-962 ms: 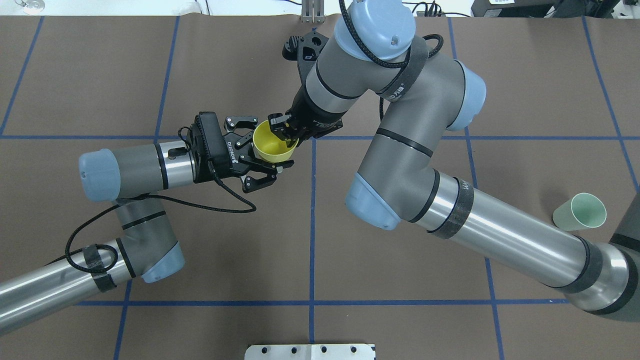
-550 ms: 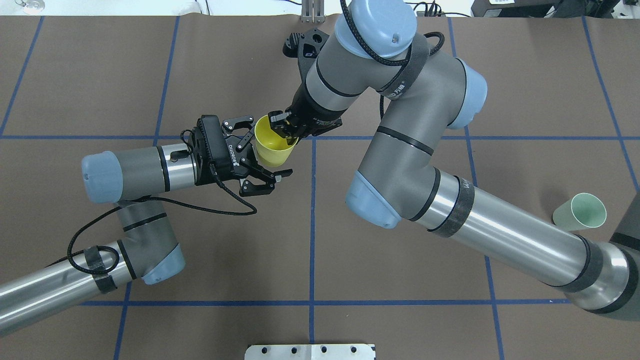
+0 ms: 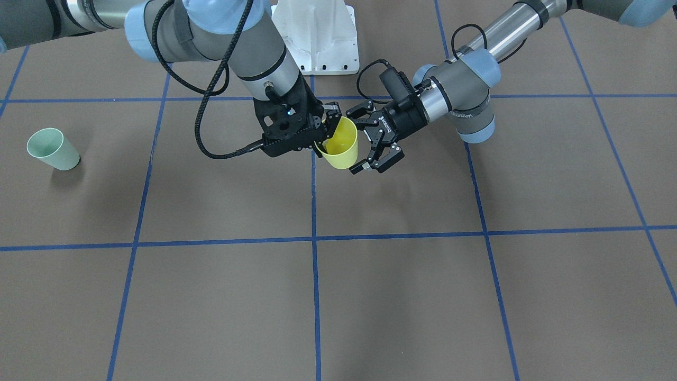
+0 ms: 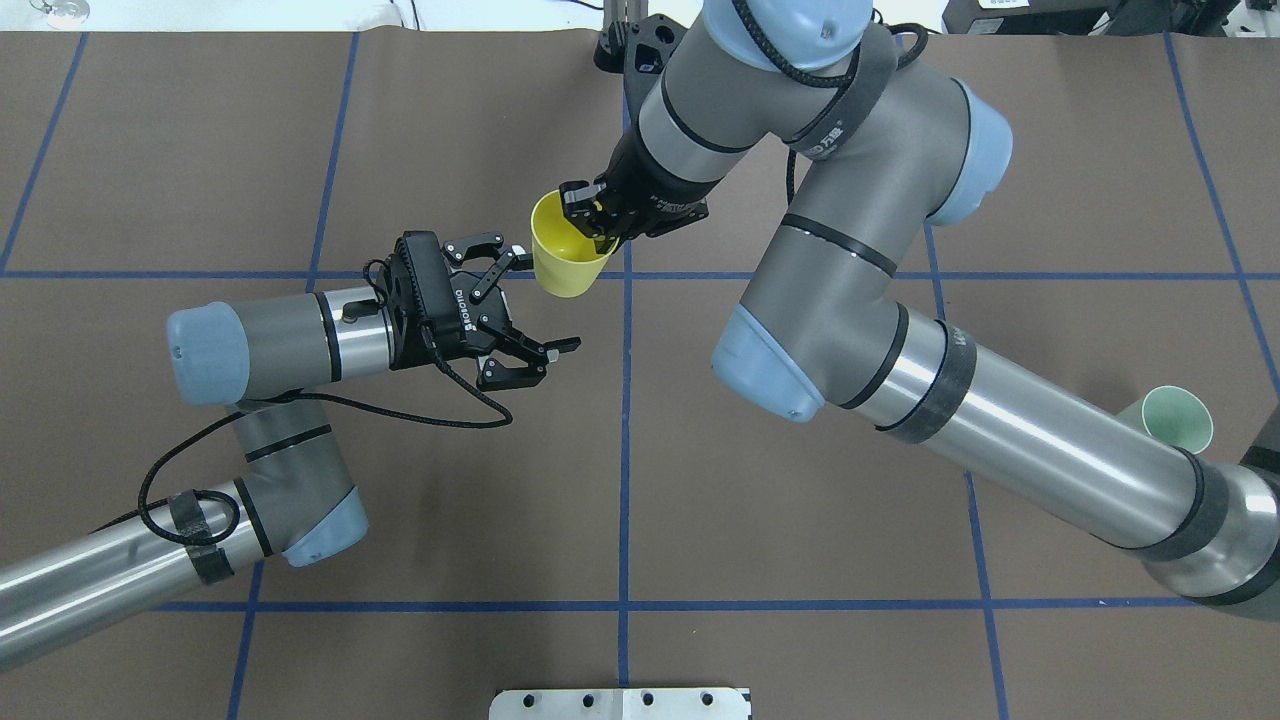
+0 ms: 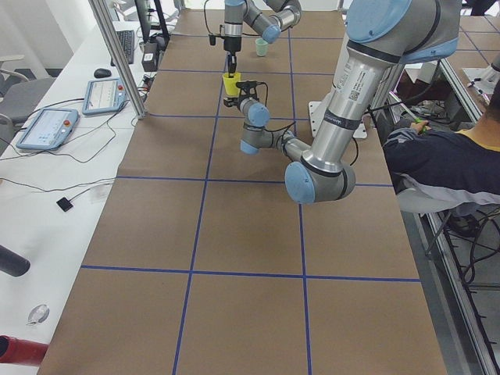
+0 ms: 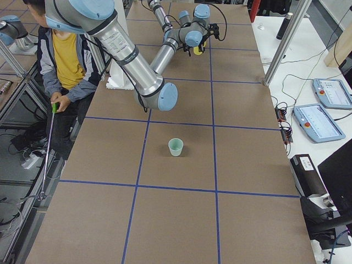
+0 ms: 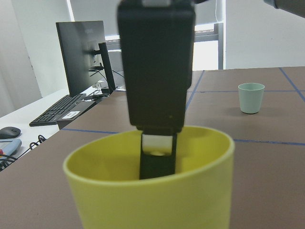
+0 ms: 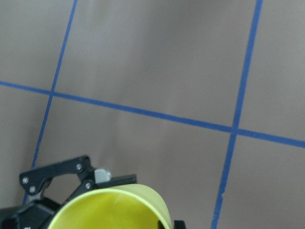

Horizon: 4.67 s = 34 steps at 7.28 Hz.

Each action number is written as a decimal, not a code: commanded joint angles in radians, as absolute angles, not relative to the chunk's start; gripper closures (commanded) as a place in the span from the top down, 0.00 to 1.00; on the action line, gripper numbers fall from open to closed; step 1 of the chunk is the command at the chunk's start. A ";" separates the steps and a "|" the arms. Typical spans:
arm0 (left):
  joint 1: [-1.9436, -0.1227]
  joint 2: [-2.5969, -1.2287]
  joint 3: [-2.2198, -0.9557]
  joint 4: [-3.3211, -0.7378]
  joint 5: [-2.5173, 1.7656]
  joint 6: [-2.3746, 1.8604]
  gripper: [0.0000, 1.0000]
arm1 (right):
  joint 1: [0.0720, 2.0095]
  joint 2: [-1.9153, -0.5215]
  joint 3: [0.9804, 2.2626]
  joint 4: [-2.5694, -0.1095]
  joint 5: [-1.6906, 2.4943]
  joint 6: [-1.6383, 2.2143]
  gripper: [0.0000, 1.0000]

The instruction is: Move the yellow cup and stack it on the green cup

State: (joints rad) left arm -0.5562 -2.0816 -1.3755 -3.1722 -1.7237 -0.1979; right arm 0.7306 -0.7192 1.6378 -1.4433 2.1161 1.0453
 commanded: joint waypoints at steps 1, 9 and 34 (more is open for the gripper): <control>-0.571 -2.082 -1.374 -3.133 -1.712 -0.201 1.00 | 0.849 -0.726 1.651 -1.531 2.120 1.049 0.00; -1.057 -1.907 -1.497 -2.201 -2.082 -0.212 1.00 | 1.130 -1.004 1.784 -1.562 2.146 0.959 0.00; -1.517 -1.588 -1.876 -1.319 -2.203 0.192 1.00 | 1.091 -1.898 1.928 -1.026 2.244 0.630 0.00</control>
